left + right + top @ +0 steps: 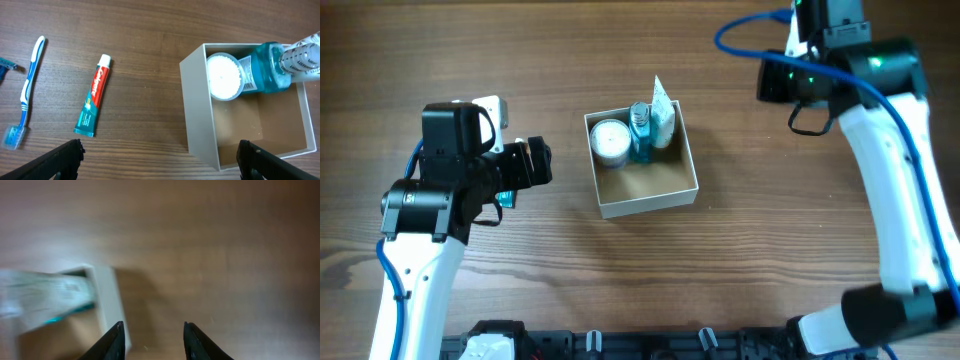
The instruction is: Pack container
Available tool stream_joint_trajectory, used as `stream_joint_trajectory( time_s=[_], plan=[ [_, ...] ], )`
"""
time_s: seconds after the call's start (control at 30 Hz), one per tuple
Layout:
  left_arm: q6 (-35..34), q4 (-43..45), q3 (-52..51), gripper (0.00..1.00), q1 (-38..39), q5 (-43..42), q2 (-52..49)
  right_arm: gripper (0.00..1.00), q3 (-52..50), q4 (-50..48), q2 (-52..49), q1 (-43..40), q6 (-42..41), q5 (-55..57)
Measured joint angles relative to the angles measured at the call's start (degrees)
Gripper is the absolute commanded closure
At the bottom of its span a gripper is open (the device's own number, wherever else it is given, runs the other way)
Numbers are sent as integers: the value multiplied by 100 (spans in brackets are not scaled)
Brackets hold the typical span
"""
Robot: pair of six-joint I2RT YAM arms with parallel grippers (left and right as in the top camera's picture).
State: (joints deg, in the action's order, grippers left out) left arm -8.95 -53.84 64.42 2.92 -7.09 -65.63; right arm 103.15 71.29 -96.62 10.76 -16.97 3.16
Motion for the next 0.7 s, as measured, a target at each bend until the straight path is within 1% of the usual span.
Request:
stream_joint_trajectory(
  time_s=[0.07,0.17,0.27,0.43,0.57,0.7],
  plan=[
    [0,0,0,0,0,0,-2,80,-837,-271,-269,-87,-129,-203],
    [0,-4,0,0,0,0,-2,80,-1954,-885,-321,-79,-120,-868],
    [0,-2,0,0,0,0,-2,79,-2634,-1224,-348,-42,-74,-1375],
    [0,-2,0,0,0,0,-2,79,-3143,-1453,-348,278,20,-1690],
    [0,-2,0,0,0,0,-2,79,-3156,-1488,-348,675,79,-1860],
    [0,0,0,0,0,0,-2,79,-3156,-1495,-348,822,79,-2059]
  ],
)
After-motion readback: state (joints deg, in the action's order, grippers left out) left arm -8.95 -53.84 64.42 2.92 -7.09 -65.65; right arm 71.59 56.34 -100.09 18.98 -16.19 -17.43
